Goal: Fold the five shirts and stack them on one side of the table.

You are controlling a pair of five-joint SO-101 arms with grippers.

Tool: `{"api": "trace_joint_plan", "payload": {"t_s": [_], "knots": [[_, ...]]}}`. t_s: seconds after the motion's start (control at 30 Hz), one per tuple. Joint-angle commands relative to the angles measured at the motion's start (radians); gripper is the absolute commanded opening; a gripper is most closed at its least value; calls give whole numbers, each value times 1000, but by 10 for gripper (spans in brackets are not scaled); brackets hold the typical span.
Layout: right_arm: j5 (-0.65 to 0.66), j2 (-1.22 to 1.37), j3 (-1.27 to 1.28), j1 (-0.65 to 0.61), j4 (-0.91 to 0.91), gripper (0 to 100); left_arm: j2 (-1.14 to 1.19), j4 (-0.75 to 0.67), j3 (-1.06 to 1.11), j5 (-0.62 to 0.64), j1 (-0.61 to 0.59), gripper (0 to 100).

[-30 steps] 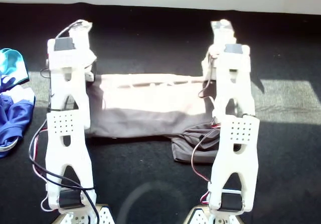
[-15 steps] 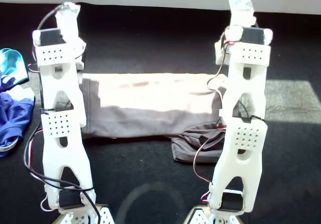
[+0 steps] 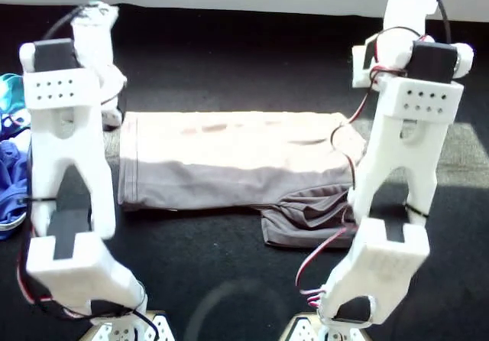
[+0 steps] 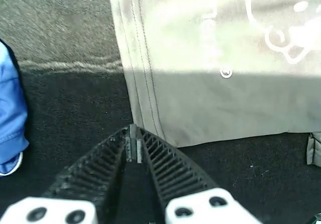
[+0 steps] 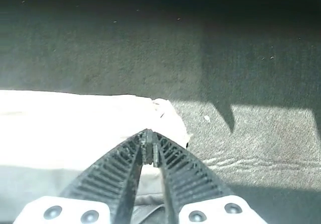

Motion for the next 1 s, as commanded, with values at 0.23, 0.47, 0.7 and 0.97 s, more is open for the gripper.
{"api": "trace_joint_plan", "payload": {"t_s": [0.23, 0.47, 0.7, 0.97], "knots": [[8, -498, 987, -140, -154, 6, -305, -718, 967, -5, 139, 9], [84, -653, 1469, -140, -390, 6, -302, -787, 1046, -183, -25, 8], [161, -786, 1790, -140, -644, 6, -231, -945, 1036, -195, -130, 8], [155, -857, 1761, -142, -690, 16, -170, -937, 997, -106, -133, 8]]}}
